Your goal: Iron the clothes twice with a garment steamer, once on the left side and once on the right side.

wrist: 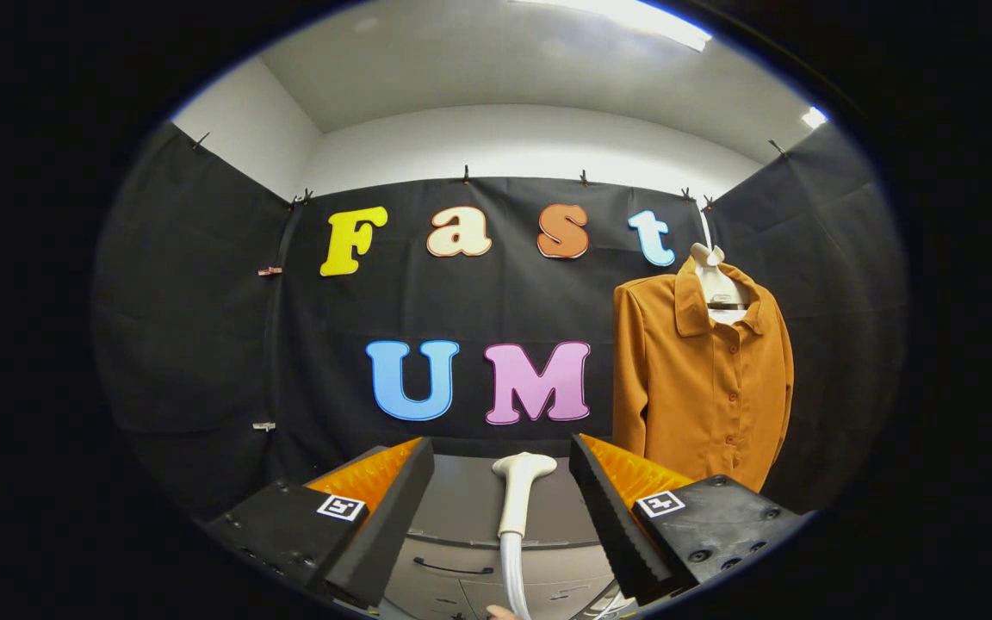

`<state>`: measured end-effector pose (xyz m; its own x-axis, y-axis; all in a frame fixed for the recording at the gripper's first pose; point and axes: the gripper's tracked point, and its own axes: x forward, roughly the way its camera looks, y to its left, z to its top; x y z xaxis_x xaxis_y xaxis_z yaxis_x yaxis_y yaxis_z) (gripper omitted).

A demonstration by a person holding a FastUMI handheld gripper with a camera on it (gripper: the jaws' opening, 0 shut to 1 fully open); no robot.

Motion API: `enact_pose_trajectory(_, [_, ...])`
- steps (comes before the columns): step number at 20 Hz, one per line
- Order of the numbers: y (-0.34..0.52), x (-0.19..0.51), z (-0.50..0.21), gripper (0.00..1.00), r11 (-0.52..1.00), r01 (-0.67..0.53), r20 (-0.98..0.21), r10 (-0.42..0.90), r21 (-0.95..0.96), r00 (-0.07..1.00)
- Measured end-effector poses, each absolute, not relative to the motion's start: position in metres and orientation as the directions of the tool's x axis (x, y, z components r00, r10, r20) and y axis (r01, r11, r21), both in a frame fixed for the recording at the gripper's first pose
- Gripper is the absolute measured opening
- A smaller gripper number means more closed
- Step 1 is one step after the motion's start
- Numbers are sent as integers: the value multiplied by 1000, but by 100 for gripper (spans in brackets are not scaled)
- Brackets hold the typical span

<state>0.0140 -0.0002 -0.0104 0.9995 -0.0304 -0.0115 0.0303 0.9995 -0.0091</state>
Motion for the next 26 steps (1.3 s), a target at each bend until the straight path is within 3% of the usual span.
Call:
enact_pose_trajectory(18, [30,25,-47,98,988,152,-71,-150,18,986])
enact_pose_trajectory(26, [11,83,-91,98,983,183,-168,-179,8,969])
